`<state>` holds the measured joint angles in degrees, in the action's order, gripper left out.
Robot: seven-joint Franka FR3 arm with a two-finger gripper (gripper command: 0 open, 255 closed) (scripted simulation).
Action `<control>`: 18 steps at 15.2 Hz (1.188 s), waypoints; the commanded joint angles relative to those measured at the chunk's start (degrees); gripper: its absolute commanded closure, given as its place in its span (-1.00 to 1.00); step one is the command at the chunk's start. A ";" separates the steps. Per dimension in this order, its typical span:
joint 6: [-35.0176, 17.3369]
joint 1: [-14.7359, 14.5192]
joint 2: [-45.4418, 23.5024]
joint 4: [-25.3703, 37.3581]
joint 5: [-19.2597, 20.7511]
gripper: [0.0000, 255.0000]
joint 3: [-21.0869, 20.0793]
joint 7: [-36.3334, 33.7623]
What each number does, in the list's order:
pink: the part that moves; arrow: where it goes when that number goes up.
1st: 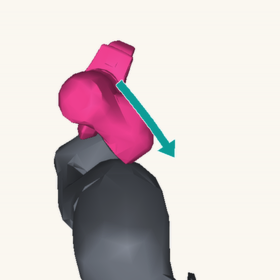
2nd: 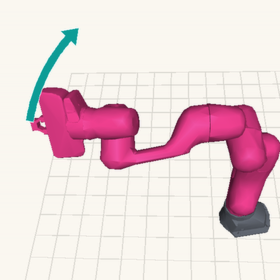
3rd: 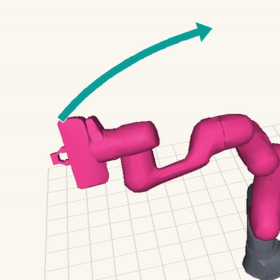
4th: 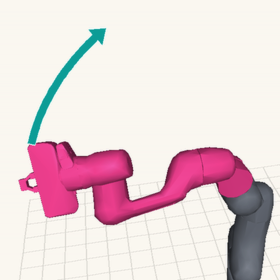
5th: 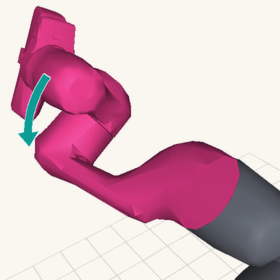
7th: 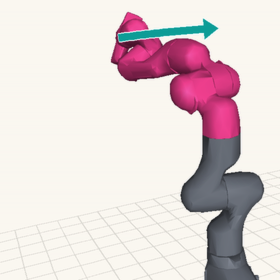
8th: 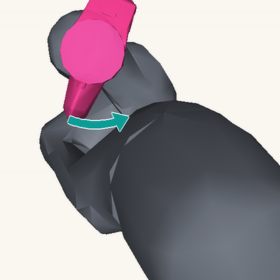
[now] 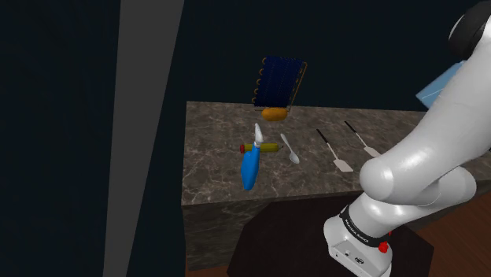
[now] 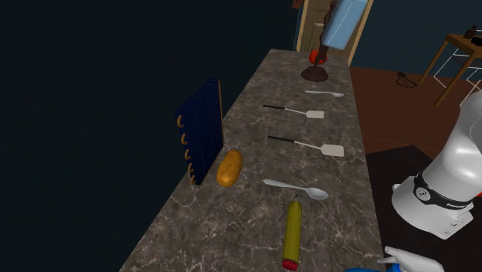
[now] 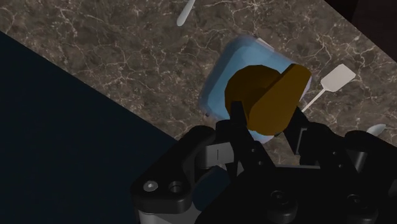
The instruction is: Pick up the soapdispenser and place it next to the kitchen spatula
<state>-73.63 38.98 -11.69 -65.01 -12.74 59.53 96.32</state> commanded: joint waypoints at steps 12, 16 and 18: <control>-13.90 -8.53 11.08 -19.65 10.50 1.00 -1.51 -5.54; -17.38 -9.19 13.22 -24.23 12.36 1.00 -2.25 -6.76; -19.05 -9.38 14.07 -26.36 13.10 1.00 -2.55 -7.25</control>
<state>-91.66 29.74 2.00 -90.20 0.03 57.17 89.39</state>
